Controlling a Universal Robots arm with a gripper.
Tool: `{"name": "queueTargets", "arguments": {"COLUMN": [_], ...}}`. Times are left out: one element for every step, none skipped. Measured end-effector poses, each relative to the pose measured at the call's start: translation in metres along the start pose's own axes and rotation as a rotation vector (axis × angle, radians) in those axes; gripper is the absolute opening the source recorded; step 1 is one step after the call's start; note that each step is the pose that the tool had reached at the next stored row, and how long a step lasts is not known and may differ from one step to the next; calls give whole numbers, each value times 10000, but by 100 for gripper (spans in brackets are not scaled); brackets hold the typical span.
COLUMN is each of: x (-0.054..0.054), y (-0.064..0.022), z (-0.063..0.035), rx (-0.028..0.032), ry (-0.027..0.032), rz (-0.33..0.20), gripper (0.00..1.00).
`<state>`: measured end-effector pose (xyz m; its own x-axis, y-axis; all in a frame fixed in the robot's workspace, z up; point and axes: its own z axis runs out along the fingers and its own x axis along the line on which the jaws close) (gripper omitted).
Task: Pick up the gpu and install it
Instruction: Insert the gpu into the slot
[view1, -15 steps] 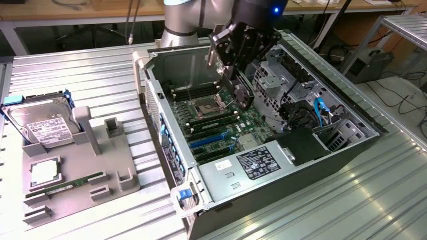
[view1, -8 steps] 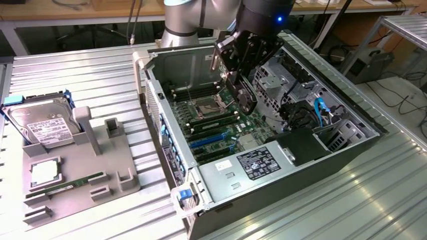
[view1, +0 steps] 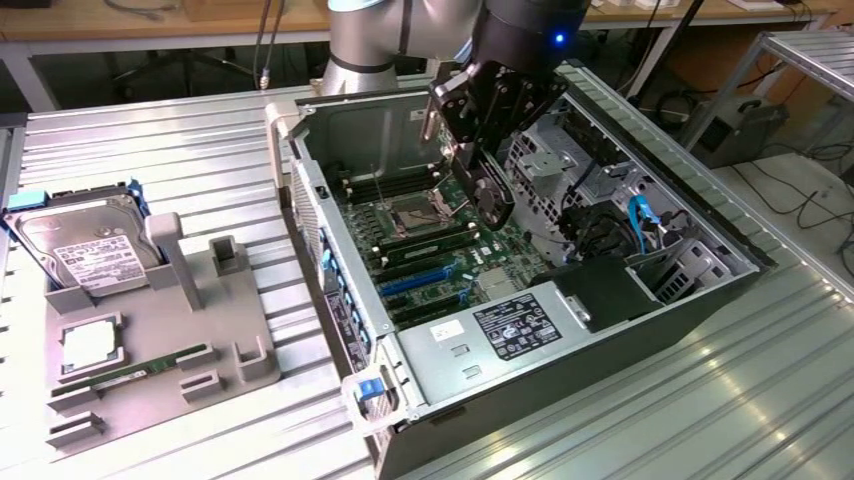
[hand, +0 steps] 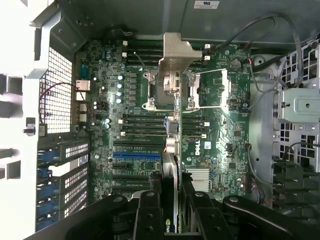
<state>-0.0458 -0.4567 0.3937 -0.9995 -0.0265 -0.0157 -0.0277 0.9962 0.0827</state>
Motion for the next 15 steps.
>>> {"name": "queueTargets", "arguments": {"x": [0,0,0,0,0,-3,-20,-55,-132,-168,-168,-168,-168,-168,-168], "y": [0,0,0,0,0,0,-1,-1,-4,-5,-5,-5,-5,-5,-6], "z": [0,0,0,0,0,0,2,2,2,5,7,8,10,12,13], "rx": [-1,-1,0,0,0,-1,-2,-2,0,-4,-7,-10,-15,-19,-23], "ry": [0,0,0,0,0,0,-1,-1,0,15,34,53,84,102,117], "rz": [0,0,0,0,0,-1,0,0,-1,-188,-436,-666,-1024,-1248,-1432], "gripper": [26,26,26,26,26,26,26,26,26,26,26,26,26,26,26]}}
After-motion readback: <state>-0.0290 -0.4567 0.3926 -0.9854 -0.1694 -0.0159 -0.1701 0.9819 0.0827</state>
